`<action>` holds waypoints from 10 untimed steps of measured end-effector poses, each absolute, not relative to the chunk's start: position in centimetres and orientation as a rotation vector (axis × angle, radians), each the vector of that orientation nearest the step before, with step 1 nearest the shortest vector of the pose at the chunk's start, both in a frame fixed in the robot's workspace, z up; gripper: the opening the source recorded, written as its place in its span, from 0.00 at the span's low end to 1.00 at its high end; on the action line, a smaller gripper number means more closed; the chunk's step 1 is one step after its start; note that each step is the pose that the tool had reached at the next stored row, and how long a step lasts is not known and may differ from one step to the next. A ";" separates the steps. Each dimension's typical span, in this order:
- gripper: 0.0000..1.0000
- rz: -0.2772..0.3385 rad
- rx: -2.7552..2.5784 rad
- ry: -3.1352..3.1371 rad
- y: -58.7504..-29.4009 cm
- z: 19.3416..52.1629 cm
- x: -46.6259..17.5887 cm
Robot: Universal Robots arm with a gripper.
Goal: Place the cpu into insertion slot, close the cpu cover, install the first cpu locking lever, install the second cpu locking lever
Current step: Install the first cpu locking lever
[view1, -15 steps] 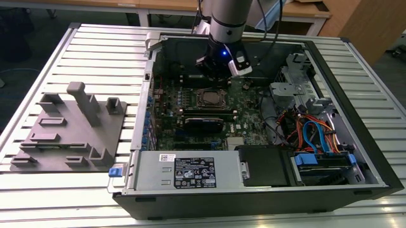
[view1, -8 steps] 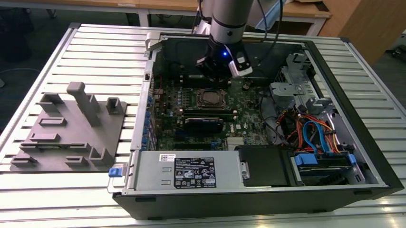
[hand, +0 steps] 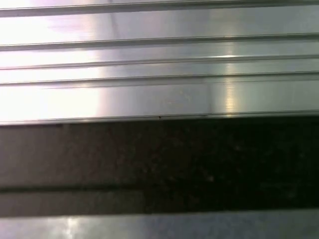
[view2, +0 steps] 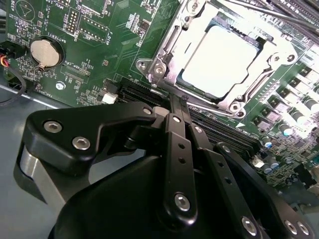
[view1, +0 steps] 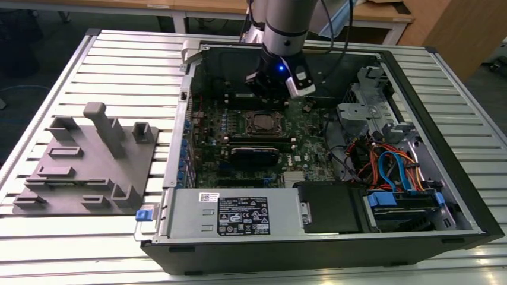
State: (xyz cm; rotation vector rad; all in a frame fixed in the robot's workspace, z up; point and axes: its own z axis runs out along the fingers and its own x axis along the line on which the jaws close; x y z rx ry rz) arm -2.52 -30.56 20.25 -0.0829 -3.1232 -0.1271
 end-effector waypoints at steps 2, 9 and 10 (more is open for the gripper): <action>0.10 -0.127 -0.083 -3.123 -30.6 20.2 -2.5; 0.10 -0.128 -0.083 -3.123 -30.6 20.1 -2.5; 0.10 -0.128 -0.083 -3.123 -30.6 20.1 -2.5</action>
